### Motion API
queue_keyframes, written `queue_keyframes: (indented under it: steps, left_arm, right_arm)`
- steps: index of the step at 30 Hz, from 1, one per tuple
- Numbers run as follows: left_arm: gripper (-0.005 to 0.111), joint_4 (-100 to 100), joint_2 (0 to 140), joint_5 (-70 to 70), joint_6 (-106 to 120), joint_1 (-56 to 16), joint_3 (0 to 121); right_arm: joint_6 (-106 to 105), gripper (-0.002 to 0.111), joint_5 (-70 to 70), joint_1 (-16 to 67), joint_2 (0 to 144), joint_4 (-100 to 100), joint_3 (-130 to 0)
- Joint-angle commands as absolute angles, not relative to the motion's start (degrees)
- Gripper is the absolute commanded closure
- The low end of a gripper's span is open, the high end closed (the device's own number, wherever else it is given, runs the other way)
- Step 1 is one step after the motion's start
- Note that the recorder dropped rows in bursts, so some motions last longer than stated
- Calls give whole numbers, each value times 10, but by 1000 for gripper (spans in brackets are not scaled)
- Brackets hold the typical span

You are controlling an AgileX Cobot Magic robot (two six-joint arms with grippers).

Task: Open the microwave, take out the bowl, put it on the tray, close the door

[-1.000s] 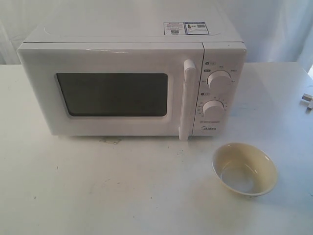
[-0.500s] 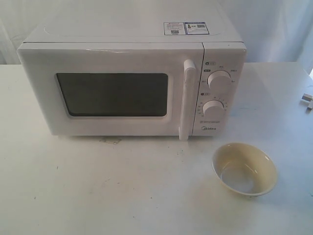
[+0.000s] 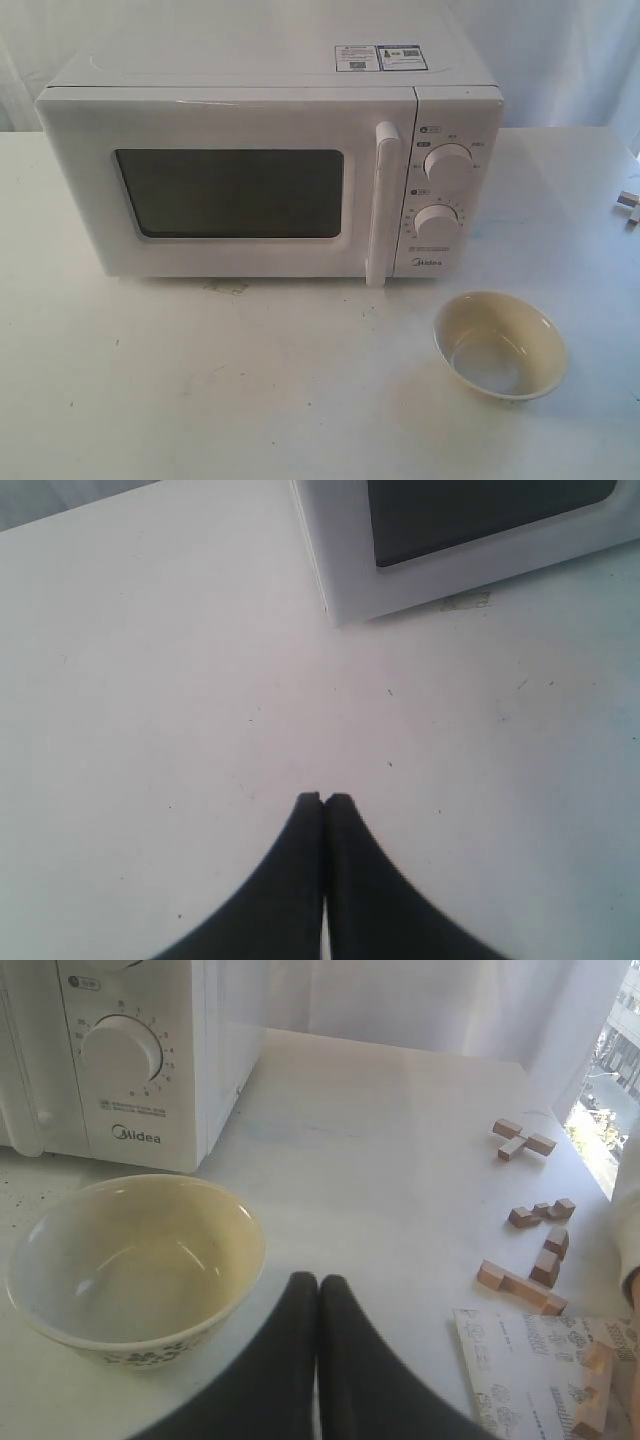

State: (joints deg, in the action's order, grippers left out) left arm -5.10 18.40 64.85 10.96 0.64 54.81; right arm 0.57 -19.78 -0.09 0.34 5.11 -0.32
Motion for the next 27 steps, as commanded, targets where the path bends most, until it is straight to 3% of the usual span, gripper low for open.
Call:
queue_keyframes:
  steps: [1,10,22,27]
  left_arm:
    - [107,-55,180,683,104,5,546]
    - [107,-30,180,570,104,5,546]
    - [107,0,180,564,104,5,545]
    - [107,9,180,427,106,5,451]
  right_arm:
    - [4,108,-199,-6,0,53,0]
    - [4,108,-199,-6,0,53,0]
    - [4,108,-199,-6,0,53,0]
    - [4,108,-199,-6,0,53,0]
